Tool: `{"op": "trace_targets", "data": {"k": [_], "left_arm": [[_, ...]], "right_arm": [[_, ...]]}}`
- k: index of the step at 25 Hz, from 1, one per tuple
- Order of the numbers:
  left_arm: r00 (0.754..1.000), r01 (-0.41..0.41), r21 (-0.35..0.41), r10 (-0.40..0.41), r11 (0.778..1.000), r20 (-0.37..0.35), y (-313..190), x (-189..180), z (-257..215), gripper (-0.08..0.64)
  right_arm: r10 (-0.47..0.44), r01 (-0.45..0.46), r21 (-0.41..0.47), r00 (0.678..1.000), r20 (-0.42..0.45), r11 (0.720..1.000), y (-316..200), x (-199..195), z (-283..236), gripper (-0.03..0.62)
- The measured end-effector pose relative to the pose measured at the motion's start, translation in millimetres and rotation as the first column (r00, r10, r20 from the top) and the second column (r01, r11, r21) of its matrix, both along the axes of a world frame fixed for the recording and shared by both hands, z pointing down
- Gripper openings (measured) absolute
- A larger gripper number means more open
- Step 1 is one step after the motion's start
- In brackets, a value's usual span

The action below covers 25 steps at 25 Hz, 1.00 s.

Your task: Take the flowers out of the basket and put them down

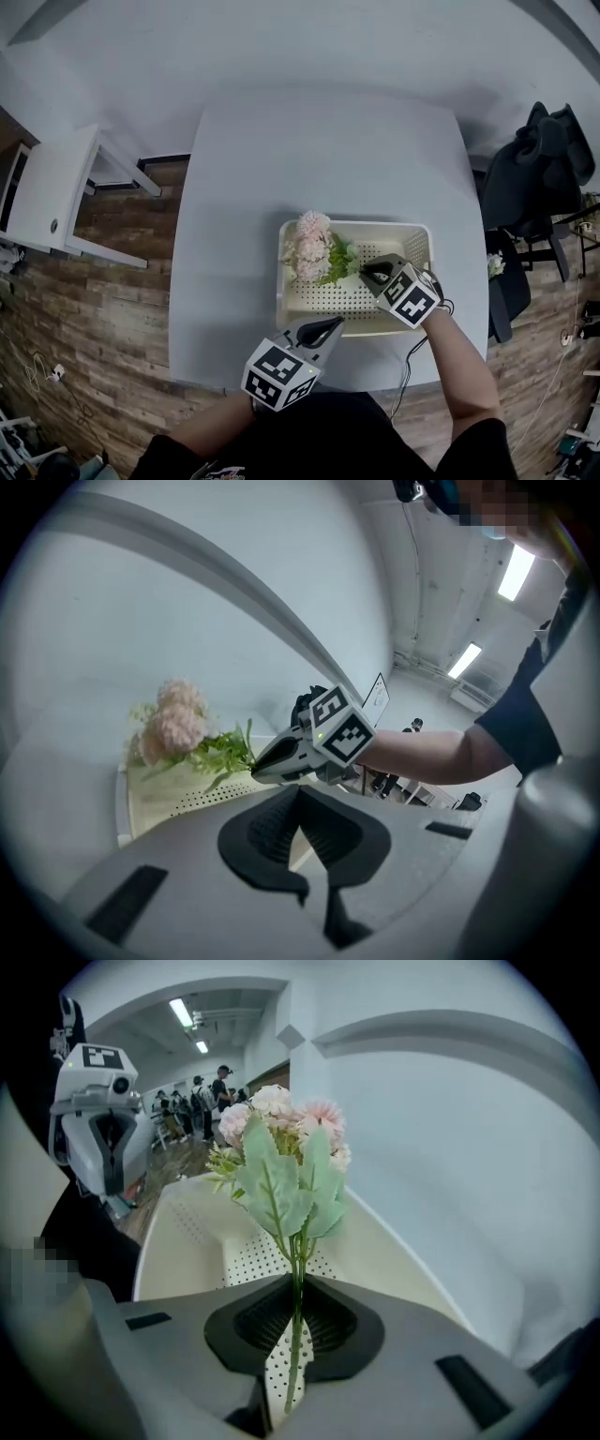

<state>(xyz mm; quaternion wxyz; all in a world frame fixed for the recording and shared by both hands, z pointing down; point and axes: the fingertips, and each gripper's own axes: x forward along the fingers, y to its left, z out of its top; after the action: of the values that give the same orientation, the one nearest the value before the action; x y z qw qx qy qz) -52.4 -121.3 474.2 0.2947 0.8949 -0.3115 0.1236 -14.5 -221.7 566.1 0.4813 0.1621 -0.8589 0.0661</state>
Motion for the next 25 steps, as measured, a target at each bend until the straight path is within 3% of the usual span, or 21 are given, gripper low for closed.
{"op": "trace_targets", "data": {"k": [6,11,17,25], "left_arm": [[1.000,0.008,0.052,-0.009,0.999,0.017,2.2,4.5,-11.9,0.006],[1.000,-0.006,0.101,0.005,0.995,0.014,4.4,14.6,-25.4,0.007],[0.996,-0.085,0.136,0.083,0.987,0.019,11.4,51.9,-36.4,0.008],[0.978,-0.209,0.149,0.208,0.966,0.026,21.9,116.5,-39.5,0.007]], "right_arm": [[0.165,-0.178,0.043,0.964,0.207,0.983,3.0,3.9,-61.0,0.043],[0.310,-0.359,0.064,0.873,0.377,0.931,7.4,31.2,-113.9,0.043],[0.498,-0.586,0.030,0.713,0.493,0.810,23.3,106.0,-143.1,0.043],[0.678,-0.768,-0.049,0.532,0.507,0.639,52.5,203.1,-120.7,0.043]]}}
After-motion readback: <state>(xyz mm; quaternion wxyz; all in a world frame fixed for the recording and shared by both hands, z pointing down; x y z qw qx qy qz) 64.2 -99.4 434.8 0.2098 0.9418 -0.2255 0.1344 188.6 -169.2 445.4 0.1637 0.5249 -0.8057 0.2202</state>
